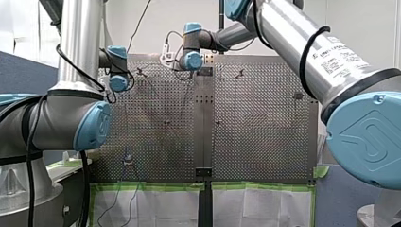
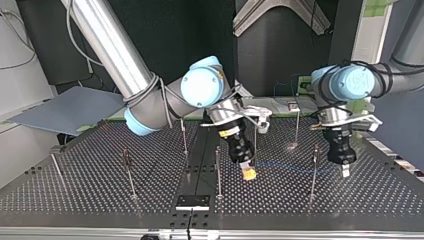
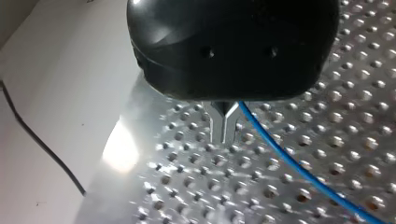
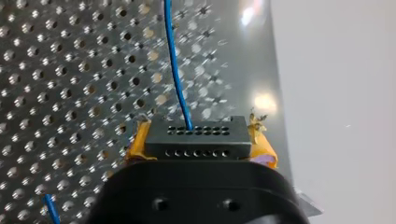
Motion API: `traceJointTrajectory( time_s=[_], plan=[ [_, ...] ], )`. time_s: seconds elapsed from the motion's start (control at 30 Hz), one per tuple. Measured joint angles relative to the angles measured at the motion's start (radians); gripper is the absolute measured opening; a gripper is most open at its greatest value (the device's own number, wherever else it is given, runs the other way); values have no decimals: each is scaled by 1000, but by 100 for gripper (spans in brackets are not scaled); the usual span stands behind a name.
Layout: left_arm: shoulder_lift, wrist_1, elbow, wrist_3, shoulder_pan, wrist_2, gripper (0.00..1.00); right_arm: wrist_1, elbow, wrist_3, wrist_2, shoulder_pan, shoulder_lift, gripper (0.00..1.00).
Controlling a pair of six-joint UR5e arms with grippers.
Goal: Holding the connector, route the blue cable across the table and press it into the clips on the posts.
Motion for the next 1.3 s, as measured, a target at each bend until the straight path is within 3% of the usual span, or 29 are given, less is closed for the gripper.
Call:
traceJointTrajectory(
  time_s=[0.23,0.47,0.7,0.87,1.07,1.3],
  plan=[
    [52,-38,-14,0,-3,-8,2,28,-27,-6,1,13,-15,0],
    [107,-51,-67,-4,-7,-42,2,78,-27,-11,0,35,-40,0],
    [155,-29,-119,-17,-9,-51,2,133,8,-18,7,62,-56,0],
    [187,-27,-155,-26,-20,-51,2,142,49,-16,12,71,-60,0],
    [177,-22,-178,-18,-33,-49,2,143,79,-6,19,74,-60,0],
    [136,23,-170,-18,-33,-22,2,138,82,-2,24,63,-60,0]
  ],
)
